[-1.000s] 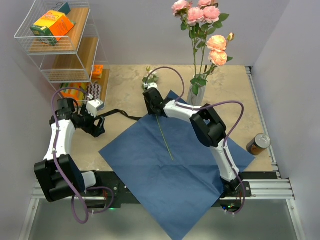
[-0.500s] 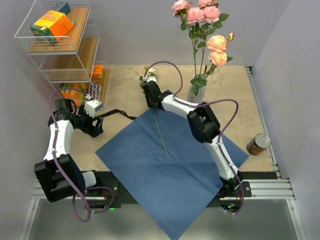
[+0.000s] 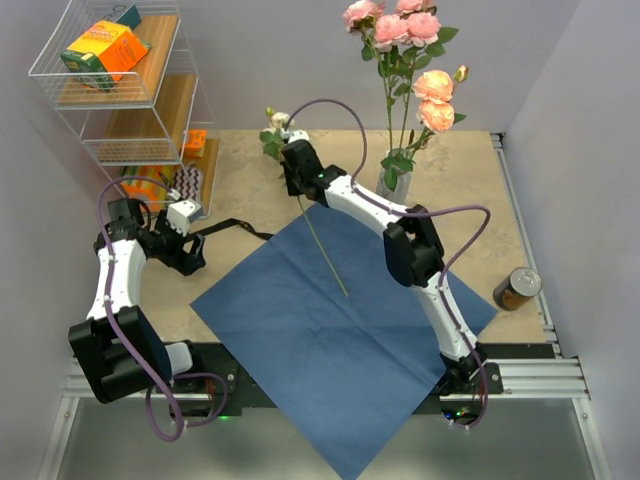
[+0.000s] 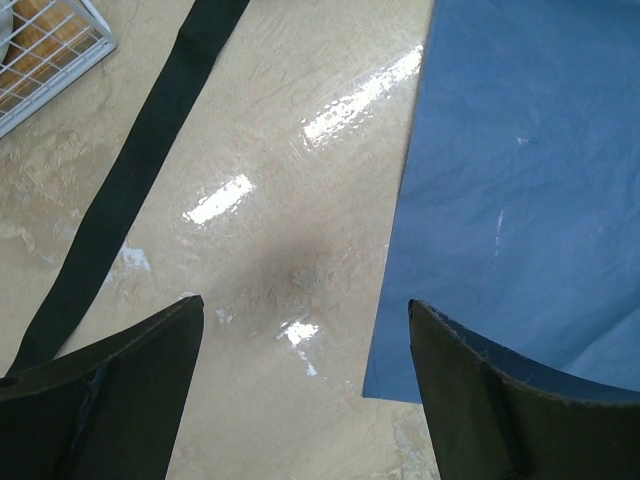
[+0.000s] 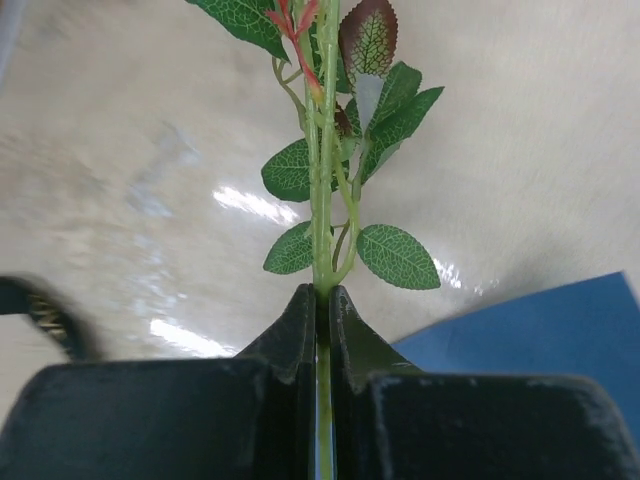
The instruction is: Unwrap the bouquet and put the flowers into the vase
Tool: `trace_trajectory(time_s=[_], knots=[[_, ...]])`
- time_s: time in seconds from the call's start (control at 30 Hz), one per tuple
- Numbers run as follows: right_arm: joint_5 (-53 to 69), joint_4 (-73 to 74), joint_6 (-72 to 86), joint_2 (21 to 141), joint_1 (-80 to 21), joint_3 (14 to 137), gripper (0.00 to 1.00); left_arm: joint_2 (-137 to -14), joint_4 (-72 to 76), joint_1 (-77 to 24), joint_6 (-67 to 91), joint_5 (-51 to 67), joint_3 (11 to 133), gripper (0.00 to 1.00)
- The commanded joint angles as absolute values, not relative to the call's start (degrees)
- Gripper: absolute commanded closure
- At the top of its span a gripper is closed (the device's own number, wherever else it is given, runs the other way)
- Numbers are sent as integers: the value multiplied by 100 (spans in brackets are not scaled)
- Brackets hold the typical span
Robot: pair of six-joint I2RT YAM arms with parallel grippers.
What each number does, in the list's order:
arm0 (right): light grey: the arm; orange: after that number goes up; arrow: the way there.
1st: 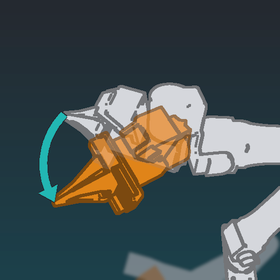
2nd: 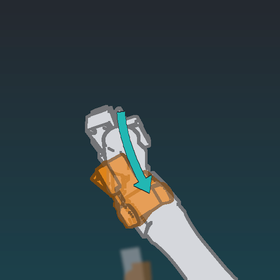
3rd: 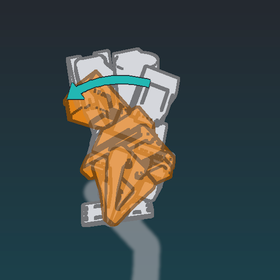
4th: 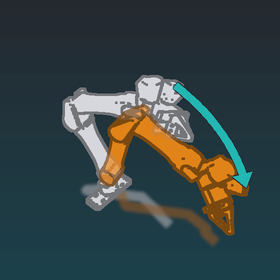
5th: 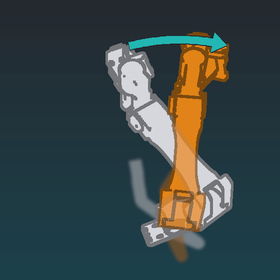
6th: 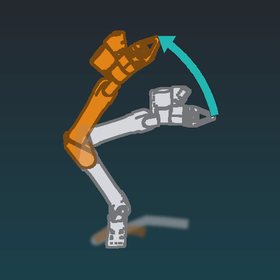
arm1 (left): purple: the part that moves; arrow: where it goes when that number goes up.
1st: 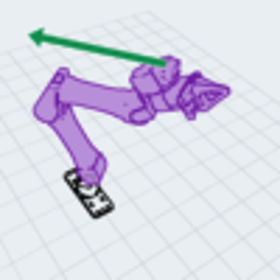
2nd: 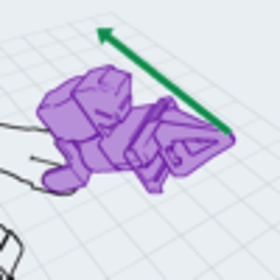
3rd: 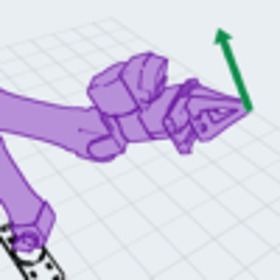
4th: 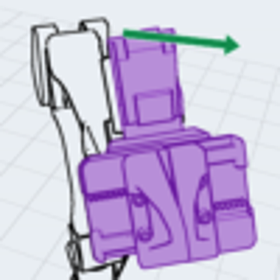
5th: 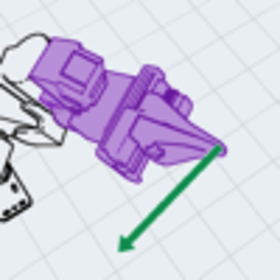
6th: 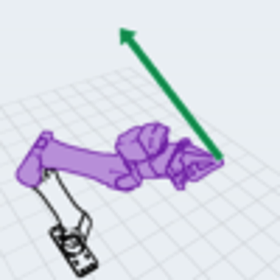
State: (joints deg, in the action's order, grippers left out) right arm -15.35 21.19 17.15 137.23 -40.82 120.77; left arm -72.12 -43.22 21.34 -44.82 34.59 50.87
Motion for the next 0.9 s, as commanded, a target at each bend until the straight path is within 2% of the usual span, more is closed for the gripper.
trace_trajectory(time_s=[0.0,0.27,0.47,0.63,0.87], knots=[[-1179,1364,1468,12273,-4122,12472,100,-7225,-4359,2215,-4623,3683,5177,12],[-633,-1287,258,10092,-4166,10812,100,-7260,-4412,2241,-4632,3762,5273,12],[-1087,-3240,-1297,8905,-4175,9774,100,-7321,-4465,2250,-4632,3788,5309,12],[-1739,-3945,-2432,8578,-4079,9616,100,-7356,-4447,2250,-4641,3788,5300,12],[-2241,-4631,-2865,8446,-3683,9457,100,-7435,-4447,2250,-4649,3762,5352,12]])
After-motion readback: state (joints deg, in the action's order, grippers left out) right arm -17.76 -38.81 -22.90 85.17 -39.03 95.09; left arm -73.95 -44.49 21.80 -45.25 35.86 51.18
